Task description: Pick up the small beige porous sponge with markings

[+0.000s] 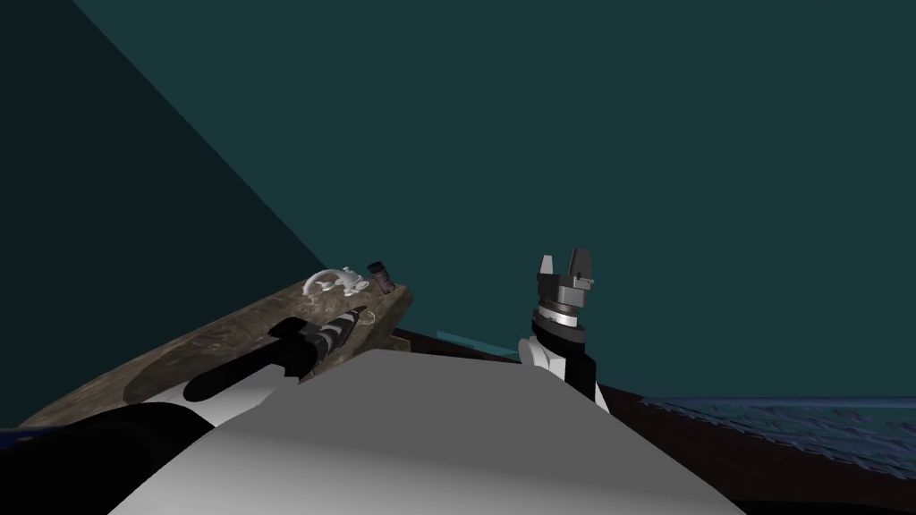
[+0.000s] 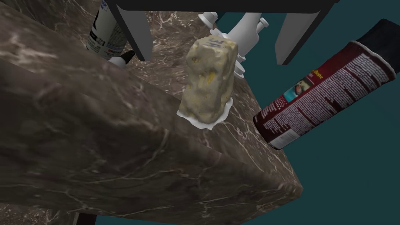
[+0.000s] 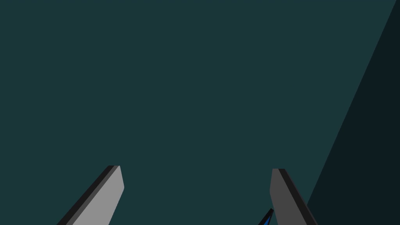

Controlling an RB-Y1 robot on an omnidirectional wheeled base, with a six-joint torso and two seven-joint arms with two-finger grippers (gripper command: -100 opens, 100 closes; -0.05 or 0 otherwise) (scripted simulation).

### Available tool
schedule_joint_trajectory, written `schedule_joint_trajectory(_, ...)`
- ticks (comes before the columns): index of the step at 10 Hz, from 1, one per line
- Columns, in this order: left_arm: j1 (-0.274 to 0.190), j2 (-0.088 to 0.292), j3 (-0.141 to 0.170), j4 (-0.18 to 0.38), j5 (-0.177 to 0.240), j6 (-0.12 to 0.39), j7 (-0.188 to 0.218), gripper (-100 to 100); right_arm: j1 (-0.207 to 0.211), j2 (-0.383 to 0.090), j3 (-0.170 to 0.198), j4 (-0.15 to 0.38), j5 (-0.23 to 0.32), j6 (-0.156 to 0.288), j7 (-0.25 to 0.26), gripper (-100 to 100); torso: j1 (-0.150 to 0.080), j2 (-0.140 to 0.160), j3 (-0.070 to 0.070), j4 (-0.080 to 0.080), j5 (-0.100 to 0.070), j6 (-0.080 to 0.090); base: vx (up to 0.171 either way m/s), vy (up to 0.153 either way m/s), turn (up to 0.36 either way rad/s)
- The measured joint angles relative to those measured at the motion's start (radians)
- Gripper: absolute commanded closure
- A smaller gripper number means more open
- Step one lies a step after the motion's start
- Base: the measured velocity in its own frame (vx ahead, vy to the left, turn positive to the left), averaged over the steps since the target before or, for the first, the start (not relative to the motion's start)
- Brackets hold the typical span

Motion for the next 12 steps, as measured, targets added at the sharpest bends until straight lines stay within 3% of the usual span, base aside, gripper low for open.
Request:
schedule_joint_trajectory(1,0.0,0.0,-0.001,0.0,0.0,0.004,0.0,0,0.0,0.0,0.0,0.0,0.0,0.0,0.0,0,0.002,0.001,0.001,0.0,0.0,0.0,0.004,-0.005,0.001)
schedule_joint_trajectory(2,0.0,0.0,-0.001,0.0,0.0,0.004,0.0,-100,0.0,0.0,0.0,0.0,0.0,0.0,0.0,0,0.003,0.002,0.001,0.0,0.001,0.0,0.014,0.0,-0.038)
schedule_joint_trajectory(5,-0.026,-0.001,-0.011,0.055,-0.01,-0.02,-0.004,-100,0.0,0.0,0.0,0.0,0.0,0.0,0.0,0,0.005,0.001,0.001,0.0,0.001,0.0,0.021,0.005,-0.031)
schedule_joint_trajectory(6,-0.027,-0.001,-0.012,0.057,-0.011,-0.023,-0.005,100,0.0,0.0,0.0,0.0,0.0,0.0,0.0,0,0.005,0.002,0.001,0.0,0.001,0.0,0.0,0.0,0.0)
schedule_joint_trajectory(10,-0.027,-0.001,-0.012,0.057,-0.01,-0.023,-0.005,100,0.0,0.0,0.0,0.0,0.0,0.0,0.0,0,0.004,0.003,0.002,0.001,0.001,0.0,0.0,0.0,0.0)
schedule_joint_trajectory(11,-0.027,-0.001,-0.012,0.057,-0.011,-0.023,-0.005,0,0.0,0.0,0.0,0.0,0.0,0.0,0.0,0,0.004,0.003,0.002,0.001,0.001,0.0,0.0,0.0,0.0)
schedule_joint_trajectory(12,-0.027,-0.001,-0.012,0.057,-0.011,-0.023,-0.005,100,0.0,0.0,0.0,0.0,0.0,0.0,0.0,0,0.004,0.003,0.002,0.001,0.001,0.0,-0.016,0.0,0.049)
